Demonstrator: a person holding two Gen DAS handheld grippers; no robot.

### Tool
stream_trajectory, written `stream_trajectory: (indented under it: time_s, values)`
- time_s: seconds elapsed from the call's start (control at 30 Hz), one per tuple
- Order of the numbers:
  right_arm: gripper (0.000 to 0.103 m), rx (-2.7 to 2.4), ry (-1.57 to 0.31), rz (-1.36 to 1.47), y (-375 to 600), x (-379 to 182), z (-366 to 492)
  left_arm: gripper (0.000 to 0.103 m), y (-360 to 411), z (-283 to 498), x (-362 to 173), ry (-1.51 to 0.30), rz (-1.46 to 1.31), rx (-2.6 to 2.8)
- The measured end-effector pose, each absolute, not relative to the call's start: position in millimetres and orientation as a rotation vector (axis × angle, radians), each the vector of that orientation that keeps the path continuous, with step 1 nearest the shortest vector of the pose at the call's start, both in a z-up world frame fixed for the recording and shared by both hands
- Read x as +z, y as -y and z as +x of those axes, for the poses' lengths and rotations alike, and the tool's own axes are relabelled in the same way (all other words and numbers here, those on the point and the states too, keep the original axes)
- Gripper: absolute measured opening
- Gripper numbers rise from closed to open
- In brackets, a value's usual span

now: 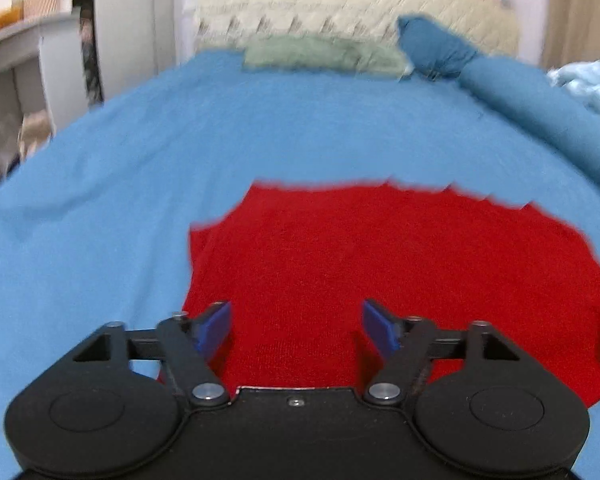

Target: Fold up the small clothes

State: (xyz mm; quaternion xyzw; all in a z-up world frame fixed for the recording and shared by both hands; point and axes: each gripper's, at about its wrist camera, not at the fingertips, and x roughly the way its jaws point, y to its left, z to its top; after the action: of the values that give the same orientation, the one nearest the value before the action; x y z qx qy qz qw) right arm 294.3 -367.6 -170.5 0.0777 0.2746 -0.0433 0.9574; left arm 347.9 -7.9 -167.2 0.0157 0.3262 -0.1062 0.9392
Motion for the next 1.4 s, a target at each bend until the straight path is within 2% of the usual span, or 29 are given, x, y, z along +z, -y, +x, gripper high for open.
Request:
stream_trajectory:
  time_s: [0.03, 0.17, 0.43, 0.5, 0.57, 0.63, 0.67, 0.73, 0.8, 0.9, 1.03, 1.2, 1.3, 1.4]
  values:
    - [0.096, -0.122, -0.562, 0.146, 371, -169, 287, 0.102, 13, 344, -161, -0.641, 0.03, -0.233]
    - [0.095, -0.202, -0.626, 0.105, 376, -190, 268, 0.103, 46, 344, -153, -0.652, 0.031, -0.323]
    - [0.08, -0.215, -0.691, 0.135, 371, -231, 263, 0.103, 92, 359, -181, -0.738, 0.043, -0.394]
    - [0.078, -0.219, -0.678, 0.142, 369, -237, 264, 0.103, 97, 362, -191, -0.766, 0.055, -0.397]
    - [0.07, -0.208, -0.67, 0.136, 365, -238, 265, 0.103, 100, 365, -201, -0.797, 0.071, -0.391]
    - [0.051, -0.186, -0.672, 0.135, 361, -237, 267, 0.103, 105, 364, -206, -0.799, 0.113, -0.38]
    - [0.047, -0.179, -0.675, 0.133, 359, -236, 267, 0.103, 108, 364, -207, -0.8, 0.129, -0.375]
    - [0.032, -0.184, -0.688, 0.127, 358, -231, 268, 0.103, 111, 366, -207, -0.819, 0.141, -0.369]
    - [0.025, -0.186, -0.696, 0.189, 365, -225, 268, 0.103, 106, 369, -208, -0.84, 0.128, -0.373]
    - [0.023, -0.171, -0.671, 0.377, 382, -208, 266, 0.103, 104, 371, -207, -0.86, 0.133, -0.399]
    - [0.023, -0.061, -0.541, 0.595, 386, -168, 269, 0.103, 86, 370, -188, -0.858, 0.103, -0.404]
    - [0.023, 0.269, -0.425, 0.65, 327, -115, 318, 0.103, 24, 350, -153, -0.758, 0.076, -0.304]
    - [0.022, 0.518, -0.476, 0.615, 265, -110, 358, 0.103, -11, 338, -144, -0.743, 0.078, -0.246]
    - [0.022, 0.673, -0.626, 0.525, 197, -138, 391, 0.103, -37, 326, -151, -0.769, 0.064, -0.215]
